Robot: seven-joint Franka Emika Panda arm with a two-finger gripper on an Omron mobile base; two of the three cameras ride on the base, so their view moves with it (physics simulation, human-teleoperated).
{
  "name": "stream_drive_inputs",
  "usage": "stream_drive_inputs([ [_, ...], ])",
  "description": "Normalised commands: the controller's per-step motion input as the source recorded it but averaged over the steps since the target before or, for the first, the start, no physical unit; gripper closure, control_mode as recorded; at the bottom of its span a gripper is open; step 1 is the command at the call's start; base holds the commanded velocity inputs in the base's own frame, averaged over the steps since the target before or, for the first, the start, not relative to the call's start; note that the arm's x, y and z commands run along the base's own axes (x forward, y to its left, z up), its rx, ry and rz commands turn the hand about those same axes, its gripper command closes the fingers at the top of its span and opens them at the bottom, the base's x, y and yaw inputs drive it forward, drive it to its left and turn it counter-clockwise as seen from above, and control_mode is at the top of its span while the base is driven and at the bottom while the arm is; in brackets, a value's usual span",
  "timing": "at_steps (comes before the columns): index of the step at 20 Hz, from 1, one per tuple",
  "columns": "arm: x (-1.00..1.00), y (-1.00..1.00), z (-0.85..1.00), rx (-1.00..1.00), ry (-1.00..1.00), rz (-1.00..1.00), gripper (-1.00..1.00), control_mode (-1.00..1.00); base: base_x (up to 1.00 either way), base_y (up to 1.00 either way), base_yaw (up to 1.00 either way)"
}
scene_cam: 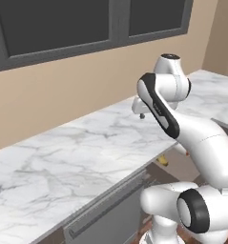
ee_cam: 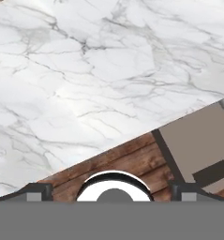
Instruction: Restock the sink supplies by placing the sponge and soap dispenser on the counter and next to the sink. Make sure the soap dispenser is upright.
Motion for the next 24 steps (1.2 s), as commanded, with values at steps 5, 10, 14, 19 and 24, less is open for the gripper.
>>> stream_drive_inputs([
  [5, 0.00, 0.00, 0.00, 0.00, 0.00, 0.00, -1.00, 1.00, -0.35, 0.00, -0.14],
  [10, 0.00, 0.00, 0.00, 0.00, 0.00, 0.00, -1.00, 1.00, -0.25, 0.00, -0.20],
  [14, 0.00, 0.00, 0.00, 0.00, 0.00, 0.00, -1.00, 1.00, -0.19, 0.00, -0.26],
  [19, 0.00, 0.00, 0.00, 0.00, 0.00, 0.00, -1.00, 1.00, -0.11, 0.00, -0.27],
  [24, 0.00, 0.00, 0.00, 0.00, 0.00, 0.00, -1.00, 1.00, -0.05, 0.03, -0.32],
])
